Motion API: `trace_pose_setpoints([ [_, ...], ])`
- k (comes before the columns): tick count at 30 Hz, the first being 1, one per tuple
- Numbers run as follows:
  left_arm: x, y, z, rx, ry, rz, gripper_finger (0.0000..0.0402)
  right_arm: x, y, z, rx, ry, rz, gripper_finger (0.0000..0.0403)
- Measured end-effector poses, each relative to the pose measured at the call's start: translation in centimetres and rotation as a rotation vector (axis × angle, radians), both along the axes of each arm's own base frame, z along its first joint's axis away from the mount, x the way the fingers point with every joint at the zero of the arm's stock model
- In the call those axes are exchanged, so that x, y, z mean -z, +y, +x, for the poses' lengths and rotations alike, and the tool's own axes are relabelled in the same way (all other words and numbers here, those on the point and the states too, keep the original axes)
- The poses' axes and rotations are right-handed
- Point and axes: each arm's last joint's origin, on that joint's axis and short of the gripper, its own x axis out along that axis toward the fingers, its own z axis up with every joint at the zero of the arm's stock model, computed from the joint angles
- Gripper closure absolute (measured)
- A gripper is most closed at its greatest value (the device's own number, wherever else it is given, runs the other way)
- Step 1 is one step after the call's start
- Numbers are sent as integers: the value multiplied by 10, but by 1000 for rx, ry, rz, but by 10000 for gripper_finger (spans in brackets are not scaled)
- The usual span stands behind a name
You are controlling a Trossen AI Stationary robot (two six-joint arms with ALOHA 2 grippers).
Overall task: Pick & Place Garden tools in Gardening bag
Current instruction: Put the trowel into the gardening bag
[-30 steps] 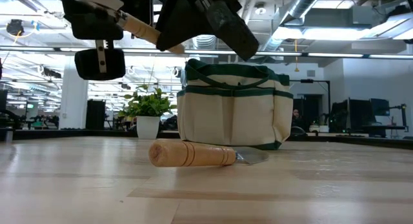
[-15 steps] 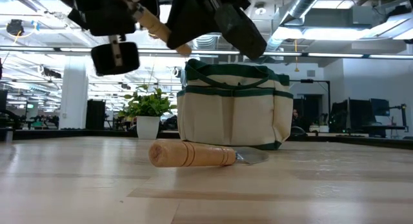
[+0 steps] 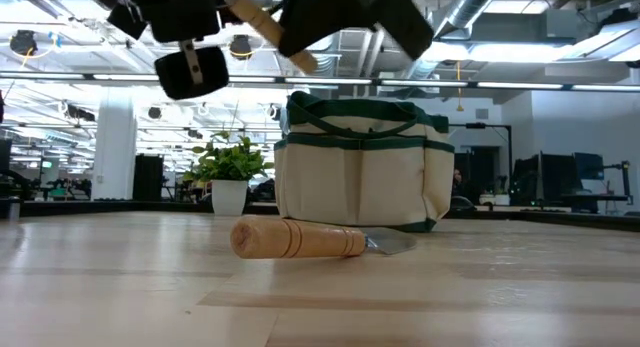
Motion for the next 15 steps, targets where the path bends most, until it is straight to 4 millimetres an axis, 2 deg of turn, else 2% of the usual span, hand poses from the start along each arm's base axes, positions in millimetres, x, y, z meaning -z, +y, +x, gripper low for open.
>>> trace_pose_setpoints([
  [7,-26,13,-14,-20,-189,85,331,-21,-10,-15,48,5,148,352],
  [10,-46,19,-22,-13,-325,107,332,-17,-11,-20,49,56,153,352],
  [15,-61,30,-36,-68,-429,170,331,-20,-9,-25,65,61,164,352],
])
